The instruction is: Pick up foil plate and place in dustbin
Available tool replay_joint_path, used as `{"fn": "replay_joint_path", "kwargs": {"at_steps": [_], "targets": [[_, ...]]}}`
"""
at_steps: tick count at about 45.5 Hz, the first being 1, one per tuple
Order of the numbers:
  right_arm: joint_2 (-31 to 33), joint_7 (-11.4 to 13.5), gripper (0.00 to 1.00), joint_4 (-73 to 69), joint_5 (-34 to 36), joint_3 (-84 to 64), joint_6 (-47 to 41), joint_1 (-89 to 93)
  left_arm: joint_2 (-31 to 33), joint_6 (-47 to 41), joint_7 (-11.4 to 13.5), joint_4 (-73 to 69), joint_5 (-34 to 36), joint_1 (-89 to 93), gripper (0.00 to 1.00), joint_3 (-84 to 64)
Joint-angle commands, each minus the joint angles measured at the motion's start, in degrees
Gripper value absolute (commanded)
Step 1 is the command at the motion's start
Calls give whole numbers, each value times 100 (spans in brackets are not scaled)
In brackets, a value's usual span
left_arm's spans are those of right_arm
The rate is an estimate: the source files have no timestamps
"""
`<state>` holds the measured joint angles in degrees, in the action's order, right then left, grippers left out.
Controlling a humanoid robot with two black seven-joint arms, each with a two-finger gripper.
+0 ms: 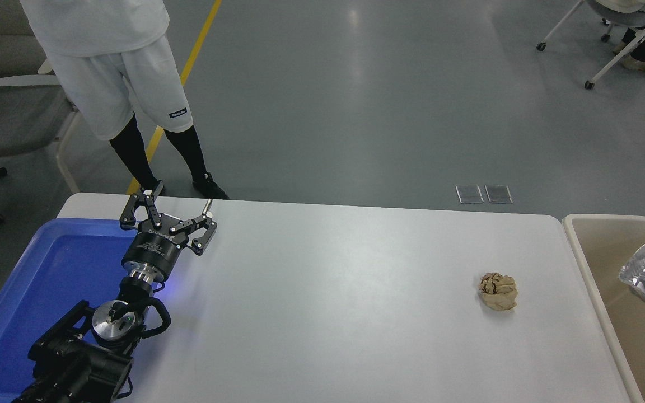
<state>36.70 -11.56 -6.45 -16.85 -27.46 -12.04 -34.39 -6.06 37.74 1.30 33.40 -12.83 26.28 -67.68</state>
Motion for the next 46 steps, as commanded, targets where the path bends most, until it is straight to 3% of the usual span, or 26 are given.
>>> {"fn": "replay_joint_path", "kwargs": {"at_steps": [1, 5, 11, 23, 29, 37, 46], "targets": [[-84, 163, 29, 48, 85, 205, 403, 319, 0, -4, 2, 0, 0, 0, 99, 0], [-84, 163, 66, 39, 103, 364, 641, 380, 0, -4, 2, 0, 0, 0, 99, 0], [-93, 163, 99, 21, 103, 539, 799, 407, 0, -4, -7, 0, 0, 0, 99, 0], [-75, 154, 100, -93, 103, 1101, 729, 284, 0, -4, 2, 0, 0, 0, 99, 0], [38, 163, 100, -794, 103, 1716, 694, 12, 0, -4, 2, 0, 0, 0, 99, 0], [662, 154, 100, -2016, 103, 2332, 729, -418, 0, -4, -7, 0, 0, 0, 99, 0], [1383, 154, 100, -2957, 77, 1956, 694, -1420, 0, -4, -7, 0, 0, 0, 99, 0]]}}
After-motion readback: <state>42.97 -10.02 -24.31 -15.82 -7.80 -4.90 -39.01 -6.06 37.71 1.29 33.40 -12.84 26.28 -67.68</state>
